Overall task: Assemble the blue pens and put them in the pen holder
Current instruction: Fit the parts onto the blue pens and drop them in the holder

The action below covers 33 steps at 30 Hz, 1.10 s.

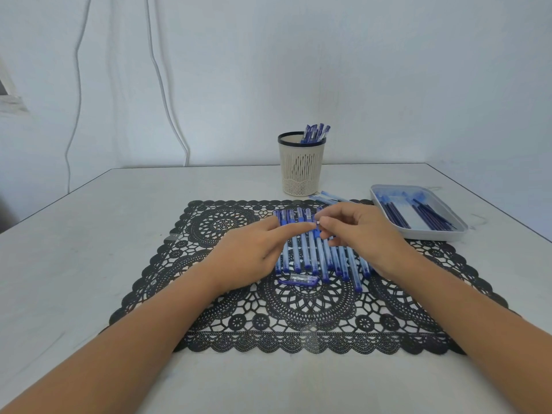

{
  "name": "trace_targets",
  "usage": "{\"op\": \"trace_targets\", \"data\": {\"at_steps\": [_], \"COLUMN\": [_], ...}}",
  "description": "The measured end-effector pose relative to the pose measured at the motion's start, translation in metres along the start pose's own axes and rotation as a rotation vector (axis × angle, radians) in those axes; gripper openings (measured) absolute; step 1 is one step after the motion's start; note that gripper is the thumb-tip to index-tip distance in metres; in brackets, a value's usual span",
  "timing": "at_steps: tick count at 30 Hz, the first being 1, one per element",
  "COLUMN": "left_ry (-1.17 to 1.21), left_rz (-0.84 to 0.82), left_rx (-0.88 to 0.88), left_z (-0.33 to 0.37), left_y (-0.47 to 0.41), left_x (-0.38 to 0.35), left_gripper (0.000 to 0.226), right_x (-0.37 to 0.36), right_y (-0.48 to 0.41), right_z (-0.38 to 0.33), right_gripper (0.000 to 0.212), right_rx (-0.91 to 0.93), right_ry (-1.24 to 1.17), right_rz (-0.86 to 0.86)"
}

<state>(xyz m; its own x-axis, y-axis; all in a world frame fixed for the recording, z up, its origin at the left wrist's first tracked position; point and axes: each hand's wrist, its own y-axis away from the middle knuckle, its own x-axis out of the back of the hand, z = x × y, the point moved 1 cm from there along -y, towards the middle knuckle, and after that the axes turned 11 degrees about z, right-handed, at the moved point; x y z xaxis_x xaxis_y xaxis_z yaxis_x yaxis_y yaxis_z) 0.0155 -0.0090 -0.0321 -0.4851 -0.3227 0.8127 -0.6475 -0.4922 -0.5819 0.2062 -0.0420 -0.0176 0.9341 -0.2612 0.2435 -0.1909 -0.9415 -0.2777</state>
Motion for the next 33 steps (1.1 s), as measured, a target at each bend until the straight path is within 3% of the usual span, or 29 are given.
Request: {"op": "trace_targets", "data": {"at_steps": [10,17,22,28,30,33], "left_ry": [-0.04,-0.096,-0.028,-0.084,-0.087,-0.083], "left_rz": [0.04,0.097,0.091,0.105,0.118,0.139], "left_rx": [0.003,-0.016,0.072,0.122,0.078,0.031], "left_z": [-0.001,-0.001,0.001,0.002,0.002,-0.001], "left_y": [0.0,-0.002,0.001,-0.002,-0.002,0.0], "left_x": [0.001,0.0,-0.001,-0.001,-0.001,-0.001], "left_gripper": [0.048,0.046,0.044,0.037,0.038,0.042], "right_x": [0.002,0.001,0.001,-0.001,-0.001,0.001], "right_y": [-0.002,-0.001,0.001,0.009,0.01,0.008], "right_z": [0.001,0.003,-0.002,-0.006,-0.006,-0.003], "right_gripper": [0.014,0.026,0.014,0.009,0.003,0.009], "right_rx": [-0.02,0.082,0.045,0.295,0.375,0.447], "right_ry": [-0.023,0.21,0.107,0.469,0.543,0.657], "right_rz": [0.054,0.129,-0.036,-0.101,-0.118,-0.149]}}
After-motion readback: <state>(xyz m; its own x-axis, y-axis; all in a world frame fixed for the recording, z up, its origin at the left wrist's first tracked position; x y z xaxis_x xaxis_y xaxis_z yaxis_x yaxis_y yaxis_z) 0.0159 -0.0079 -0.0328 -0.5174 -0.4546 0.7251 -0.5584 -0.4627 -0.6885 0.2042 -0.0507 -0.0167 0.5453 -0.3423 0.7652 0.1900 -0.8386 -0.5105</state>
